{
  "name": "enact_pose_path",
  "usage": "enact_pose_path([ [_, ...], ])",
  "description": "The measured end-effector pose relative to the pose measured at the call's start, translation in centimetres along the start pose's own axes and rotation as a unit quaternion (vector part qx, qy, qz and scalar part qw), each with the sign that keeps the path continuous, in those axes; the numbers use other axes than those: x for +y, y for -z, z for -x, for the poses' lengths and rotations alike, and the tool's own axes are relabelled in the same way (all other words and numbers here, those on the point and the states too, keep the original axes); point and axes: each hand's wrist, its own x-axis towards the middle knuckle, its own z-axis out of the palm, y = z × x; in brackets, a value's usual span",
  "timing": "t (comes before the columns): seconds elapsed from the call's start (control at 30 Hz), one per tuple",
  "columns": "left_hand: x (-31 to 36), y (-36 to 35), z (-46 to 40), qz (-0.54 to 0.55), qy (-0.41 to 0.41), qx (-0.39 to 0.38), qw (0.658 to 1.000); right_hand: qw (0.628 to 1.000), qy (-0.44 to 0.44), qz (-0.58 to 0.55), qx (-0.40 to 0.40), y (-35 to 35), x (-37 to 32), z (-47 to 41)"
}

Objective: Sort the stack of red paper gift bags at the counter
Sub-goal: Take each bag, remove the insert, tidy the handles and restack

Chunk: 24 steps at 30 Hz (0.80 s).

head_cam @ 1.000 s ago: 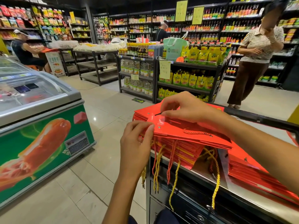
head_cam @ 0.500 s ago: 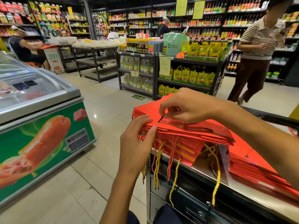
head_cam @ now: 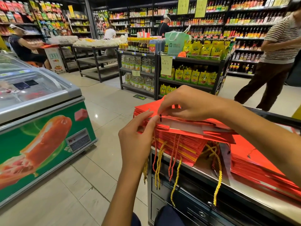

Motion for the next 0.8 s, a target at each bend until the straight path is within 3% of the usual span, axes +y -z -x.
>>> enact_pose_path([
  [0.2, 0.6, -0.5, -0.7, 0.029, 0.003, 0.013, 1.000, 0.994, -0.070, -0.059, -0.055, 0.9, -0.6, 1.3],
  [0.43, 0.8, -0.6, -0.8, 0.001, -0.041, 0.014, 0.999, 0.997, -0.050, 0.018, -0.051, 1.5, -2.2, 1.4],
  [0.63, 1.7, -1.6, -0.2, -0.188, -0.137, 0.039, 0.972, 0.996, -0.052, 0.056, -0.036, 0.9, -1.9, 0.8],
  [0.8, 2.6, -2.4, -0.5, -0.250, -0.079, 0.019, 0.965, 0.991, -0.054, 0.118, -0.018, 0.6, -1.9, 0.9],
])
